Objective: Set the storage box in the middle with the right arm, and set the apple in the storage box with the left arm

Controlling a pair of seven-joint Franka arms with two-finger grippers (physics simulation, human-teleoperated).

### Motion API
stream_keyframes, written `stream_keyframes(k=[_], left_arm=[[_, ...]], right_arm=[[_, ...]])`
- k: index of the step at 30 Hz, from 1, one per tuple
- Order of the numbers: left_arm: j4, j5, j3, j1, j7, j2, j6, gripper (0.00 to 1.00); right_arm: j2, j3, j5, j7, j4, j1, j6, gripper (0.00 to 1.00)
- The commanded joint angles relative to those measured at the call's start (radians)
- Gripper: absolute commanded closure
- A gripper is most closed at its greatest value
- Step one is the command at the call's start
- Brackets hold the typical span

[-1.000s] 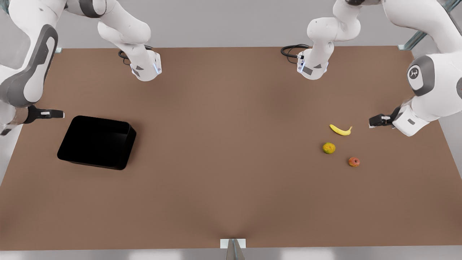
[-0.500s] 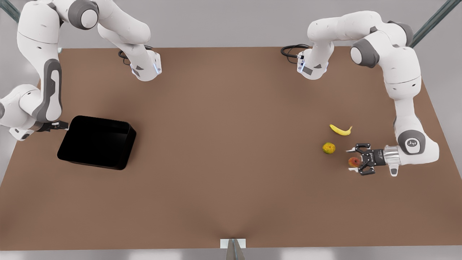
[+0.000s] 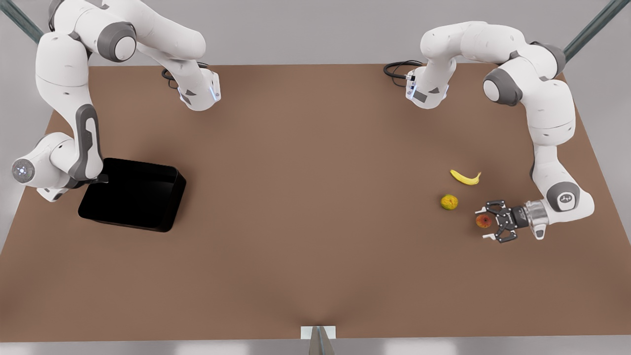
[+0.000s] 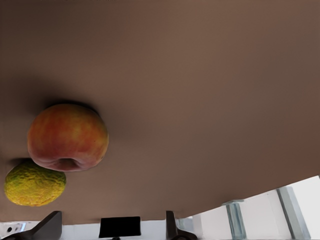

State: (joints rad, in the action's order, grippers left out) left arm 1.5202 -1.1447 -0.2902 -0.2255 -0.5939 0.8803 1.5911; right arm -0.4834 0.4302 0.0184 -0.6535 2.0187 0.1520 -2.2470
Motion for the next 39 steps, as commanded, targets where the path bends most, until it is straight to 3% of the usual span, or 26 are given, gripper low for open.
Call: stream_keyframes(k=[1,3,7,9,13,28,32,35,37,39], left_arm=[[0.000,0.048,-0.001,0.000,0.000,0.000,0.000,0.00],[0.003,0.063,-0.001,0.000,0.002,-0.003,0.000,0.00],[0.000,0.062,-0.009,-0.012,0.000,0.020,0.013,0.00],[-0.002,0.057,-0.007,-0.028,-0.001,0.031,0.015,0.00],[0.000,0.025,-0.007,-0.028,-0.003,0.045,0.020,0.00],[0.032,-0.148,0.003,-0.086,0.062,0.086,-0.051,0.00],[0.037,-0.159,0.009,-0.086,0.069,0.098,-0.039,0.00],[0.038,-0.181,0.009,-0.106,0.072,0.100,-0.048,0.09],[0.040,-0.185,0.009,-0.107,0.072,0.100,-0.051,0.26],[0.051,-0.199,0.011,-0.106,0.075,0.100,-0.048,0.29]], right_arm=[[-0.004,-0.001,0.000,0.000,0.000,0.000,0.000,0.05],[-0.009,-0.001,0.000,0.000,0.000,0.001,0.015,0.26],[-0.015,-0.001,0.000,0.000,0.000,0.001,0.023,0.44],[-0.015,-0.001,0.000,-0.006,-0.003,0.006,0.026,0.63],[-0.015,-0.002,0.000,-0.015,-0.005,0.009,0.029,0.78],[-0.006,-0.071,-0.023,-0.009,-0.070,-0.006,0.136,0.79],[0.009,-0.074,-0.078,-0.006,-0.084,-0.094,0.145,0.79],[0.008,-0.083,-0.103,0.000,-0.127,-0.192,0.145,0.79],[0.006,-0.110,-0.101,0.000,-0.163,-0.249,0.145,0.79],[-0.017,-0.114,-0.103,0.003,-0.216,-0.342,0.144,0.79]])
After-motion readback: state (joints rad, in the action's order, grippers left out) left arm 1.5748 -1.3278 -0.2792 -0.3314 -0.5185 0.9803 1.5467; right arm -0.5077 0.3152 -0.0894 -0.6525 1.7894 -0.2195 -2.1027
